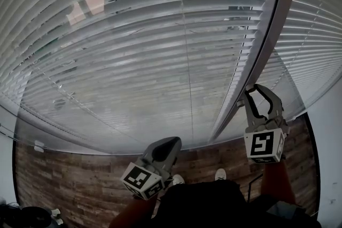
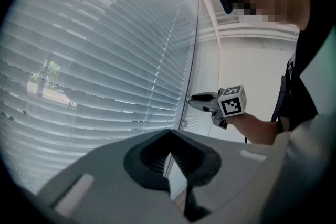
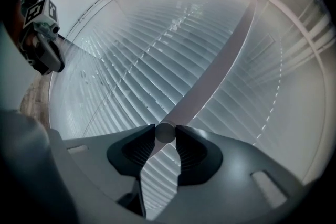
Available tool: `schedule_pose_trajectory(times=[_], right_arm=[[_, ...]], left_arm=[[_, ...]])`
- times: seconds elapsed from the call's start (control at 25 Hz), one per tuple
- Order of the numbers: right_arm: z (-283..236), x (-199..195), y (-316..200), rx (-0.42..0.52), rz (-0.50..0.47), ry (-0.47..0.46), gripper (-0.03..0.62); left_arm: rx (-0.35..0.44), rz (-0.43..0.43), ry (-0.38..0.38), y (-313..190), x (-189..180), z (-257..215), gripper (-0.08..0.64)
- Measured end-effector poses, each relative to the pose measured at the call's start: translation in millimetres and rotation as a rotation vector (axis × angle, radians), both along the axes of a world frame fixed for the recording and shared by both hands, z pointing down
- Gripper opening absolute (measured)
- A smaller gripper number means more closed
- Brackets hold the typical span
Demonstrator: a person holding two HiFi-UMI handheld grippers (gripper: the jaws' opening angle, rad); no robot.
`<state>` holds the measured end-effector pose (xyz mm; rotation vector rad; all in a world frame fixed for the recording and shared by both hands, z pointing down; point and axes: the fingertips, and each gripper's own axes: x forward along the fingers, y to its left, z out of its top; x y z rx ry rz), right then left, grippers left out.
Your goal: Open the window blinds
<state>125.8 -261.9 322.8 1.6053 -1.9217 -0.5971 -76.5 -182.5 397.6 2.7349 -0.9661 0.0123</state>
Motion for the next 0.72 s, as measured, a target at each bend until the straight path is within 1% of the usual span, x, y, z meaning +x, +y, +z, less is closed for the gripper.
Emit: schedule_pose_trajectory(times=[0.08, 0.2, 0.24, 0.32, 0.4, 0.48, 0.56, 0.64, 0.72], right_arm=[[3.9, -0.1, 0.4, -0.003, 0.001, 0.044, 0.149], [5.6, -0.5, 0.2, 0.012, 0.013, 0.148, 0.149], [5.9, -0.6, 0.2, 0.016, 0.015, 0.170, 0.149], [6.3, -0.8, 0.2, 0.018, 0.015, 0.180, 0.149], [6.2, -0.8, 0.0, 0.016, 0.011, 0.162, 0.150], [5.1, -0.9, 0.0, 0.011, 0.004, 0.117, 0.153], [1.7, -1.3, 0.5, 0.012, -0.007, 0.030, 0.157], [-6.6, -2.3, 1.3, 0.026, -0.027, -0.113, 0.173], [-12.4, 1.3, 3.4, 0.023, -0.051, -0.295, 0.173]], left_arm=[[0.003, 0.001, 0.003, -0.1, 0.3, 1.8, 0.000], [0.000, 0.000, 0.000, -0.3, 0.8, 0.7, 0.000], [0.000, 0.000, 0.002, -0.2, 0.8, 1.2, 0.000], [-0.002, 0.000, 0.001, -0.5, 1.0, 0.5, 0.000], [-0.005, 0.000, -0.001, -1.0, 1.3, -0.8, 0.000], [-0.005, 0.002, -0.001, -1.2, 1.9, -1.1, 0.000], [-0.006, 0.004, 0.002, -1.3, 2.4, -0.7, 0.000], [-0.006, 0.008, 0.007, -1.2, 2.8, 1.1, 0.000], [-0.007, 0.008, 0.009, -1.0, 3.1, 2.6, 0.000]])
